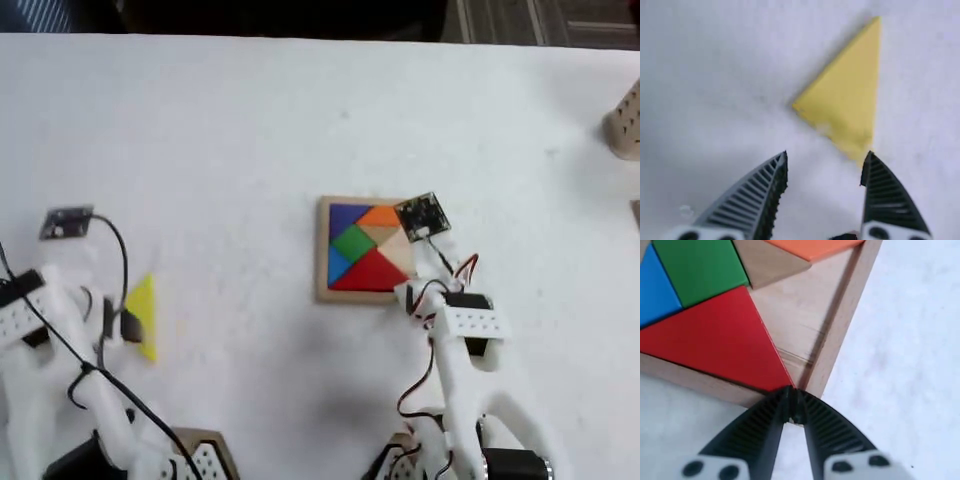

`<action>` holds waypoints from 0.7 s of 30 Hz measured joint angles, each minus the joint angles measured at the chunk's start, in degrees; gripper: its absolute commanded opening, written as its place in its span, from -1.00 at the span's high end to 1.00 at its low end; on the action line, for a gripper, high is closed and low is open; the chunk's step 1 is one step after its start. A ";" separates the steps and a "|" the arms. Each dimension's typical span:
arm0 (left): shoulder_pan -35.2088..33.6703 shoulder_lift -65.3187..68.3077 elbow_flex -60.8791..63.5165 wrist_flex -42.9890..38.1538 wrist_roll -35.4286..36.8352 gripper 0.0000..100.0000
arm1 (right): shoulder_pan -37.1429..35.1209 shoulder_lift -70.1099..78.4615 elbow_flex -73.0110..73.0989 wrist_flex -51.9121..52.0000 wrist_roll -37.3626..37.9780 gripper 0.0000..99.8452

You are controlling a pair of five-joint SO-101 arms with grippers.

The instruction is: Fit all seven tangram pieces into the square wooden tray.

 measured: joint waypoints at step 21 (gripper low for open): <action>0.44 -1.32 10.29 -13.19 11.78 0.22 | 0.00 0.00 0.00 0.00 0.00 0.96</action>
